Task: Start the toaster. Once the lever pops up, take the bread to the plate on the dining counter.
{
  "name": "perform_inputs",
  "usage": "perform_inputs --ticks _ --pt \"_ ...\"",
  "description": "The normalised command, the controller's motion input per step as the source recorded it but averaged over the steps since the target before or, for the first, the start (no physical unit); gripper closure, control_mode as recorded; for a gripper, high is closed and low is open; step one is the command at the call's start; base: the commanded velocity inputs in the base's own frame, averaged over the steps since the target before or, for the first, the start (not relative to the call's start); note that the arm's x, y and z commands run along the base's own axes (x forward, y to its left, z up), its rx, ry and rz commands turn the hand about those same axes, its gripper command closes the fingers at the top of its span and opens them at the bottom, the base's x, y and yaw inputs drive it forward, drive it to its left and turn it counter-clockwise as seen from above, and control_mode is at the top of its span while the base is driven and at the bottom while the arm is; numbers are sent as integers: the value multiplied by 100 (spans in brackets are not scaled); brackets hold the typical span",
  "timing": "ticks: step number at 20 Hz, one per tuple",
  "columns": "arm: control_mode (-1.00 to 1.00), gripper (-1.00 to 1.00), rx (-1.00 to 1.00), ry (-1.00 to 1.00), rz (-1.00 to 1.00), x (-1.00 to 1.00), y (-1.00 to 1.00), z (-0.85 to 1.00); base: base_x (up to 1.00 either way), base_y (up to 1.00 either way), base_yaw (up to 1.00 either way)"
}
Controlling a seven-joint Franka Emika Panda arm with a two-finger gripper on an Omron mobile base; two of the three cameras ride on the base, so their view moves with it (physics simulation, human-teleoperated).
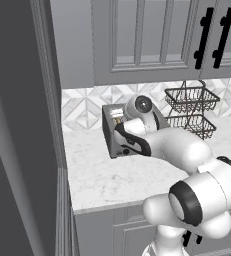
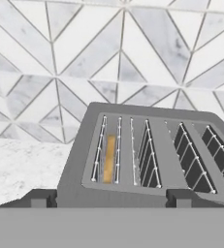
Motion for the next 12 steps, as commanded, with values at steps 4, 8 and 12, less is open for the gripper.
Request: perform_inputs --ticks 4,8,12 --pt "-100 -100 0 3 0 0 0 0 0 0 0" --pt "-100 -100 0 0 0 0 0 0 0 0 0" --pt "-100 -100 0 0 0 0 0 -1 0 0 0"
